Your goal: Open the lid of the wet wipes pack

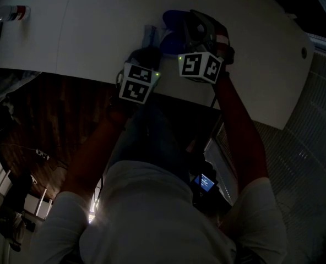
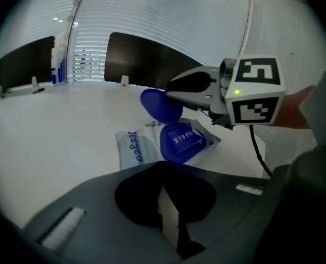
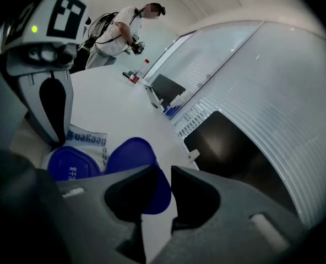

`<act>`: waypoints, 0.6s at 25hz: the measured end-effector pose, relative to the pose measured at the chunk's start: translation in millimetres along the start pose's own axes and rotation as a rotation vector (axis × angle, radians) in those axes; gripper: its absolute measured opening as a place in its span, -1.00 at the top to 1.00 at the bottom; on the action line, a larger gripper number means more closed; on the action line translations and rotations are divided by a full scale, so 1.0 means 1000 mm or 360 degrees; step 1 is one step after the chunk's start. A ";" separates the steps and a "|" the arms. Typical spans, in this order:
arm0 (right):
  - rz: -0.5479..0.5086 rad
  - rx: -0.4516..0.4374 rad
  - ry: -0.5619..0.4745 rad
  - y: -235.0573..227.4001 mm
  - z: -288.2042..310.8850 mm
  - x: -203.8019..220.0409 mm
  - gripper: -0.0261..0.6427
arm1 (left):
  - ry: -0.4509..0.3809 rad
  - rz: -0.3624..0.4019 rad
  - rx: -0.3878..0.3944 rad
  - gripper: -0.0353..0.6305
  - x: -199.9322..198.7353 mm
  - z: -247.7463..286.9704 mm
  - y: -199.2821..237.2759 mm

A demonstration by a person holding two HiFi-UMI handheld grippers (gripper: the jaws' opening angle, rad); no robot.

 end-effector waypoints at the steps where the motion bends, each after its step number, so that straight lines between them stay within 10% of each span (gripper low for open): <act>1: 0.0005 -0.0016 0.0013 0.001 0.004 0.002 0.67 | -0.0001 -0.0001 0.0001 0.89 0.000 0.000 0.000; 15: 0.0061 -0.0156 0.0098 0.026 0.029 0.025 0.92 | -0.0008 0.0002 0.0013 0.89 0.001 0.000 0.001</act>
Point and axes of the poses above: the fingertips, and each gripper's own axes: z forward along the fingers, y to its left, x out of its underside, the point moved 3 cm from there along -z, backward along the fingers, and after that the axes turned 4 degrees about y, right-handed, at the moved point
